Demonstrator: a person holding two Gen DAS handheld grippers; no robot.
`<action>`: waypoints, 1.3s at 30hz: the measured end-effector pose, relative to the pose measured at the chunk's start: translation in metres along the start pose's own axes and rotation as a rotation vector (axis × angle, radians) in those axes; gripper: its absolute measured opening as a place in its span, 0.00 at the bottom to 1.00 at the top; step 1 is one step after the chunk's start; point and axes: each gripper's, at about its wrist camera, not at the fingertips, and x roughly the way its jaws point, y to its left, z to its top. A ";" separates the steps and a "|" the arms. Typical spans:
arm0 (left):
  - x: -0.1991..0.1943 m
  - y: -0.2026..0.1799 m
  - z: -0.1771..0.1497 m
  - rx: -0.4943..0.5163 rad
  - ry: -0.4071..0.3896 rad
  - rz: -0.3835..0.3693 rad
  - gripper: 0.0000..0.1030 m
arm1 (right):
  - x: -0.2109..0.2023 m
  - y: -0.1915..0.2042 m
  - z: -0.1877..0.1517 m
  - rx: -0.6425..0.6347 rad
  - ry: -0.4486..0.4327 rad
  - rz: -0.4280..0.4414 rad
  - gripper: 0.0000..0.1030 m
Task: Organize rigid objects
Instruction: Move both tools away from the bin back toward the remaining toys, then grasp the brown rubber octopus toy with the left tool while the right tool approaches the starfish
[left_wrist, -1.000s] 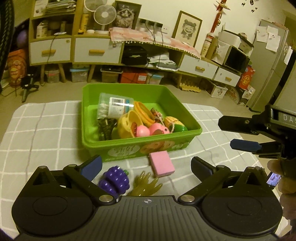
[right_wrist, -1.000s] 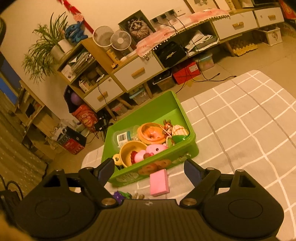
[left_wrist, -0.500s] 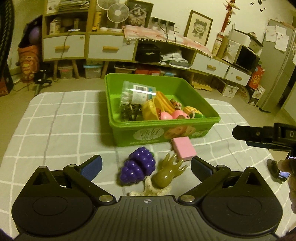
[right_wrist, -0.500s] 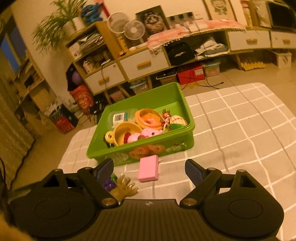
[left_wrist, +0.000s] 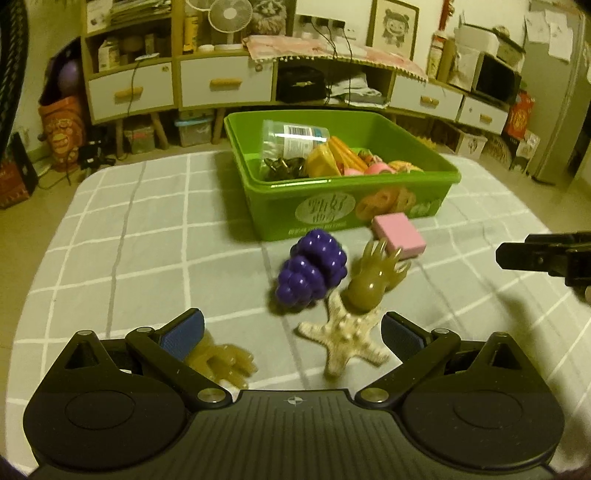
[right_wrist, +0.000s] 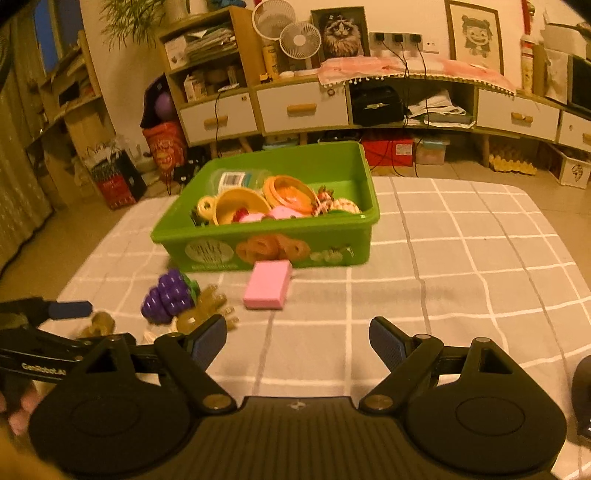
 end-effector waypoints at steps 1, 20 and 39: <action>-0.001 0.000 -0.001 0.007 -0.002 0.005 0.98 | 0.001 0.000 -0.001 -0.006 0.006 -0.004 0.70; 0.002 0.041 -0.028 0.047 -0.003 0.061 0.98 | 0.024 0.067 -0.045 -0.213 0.077 0.107 0.70; 0.013 0.052 -0.026 -0.023 0.000 0.056 0.75 | 0.062 0.114 -0.062 -0.302 0.025 0.143 0.75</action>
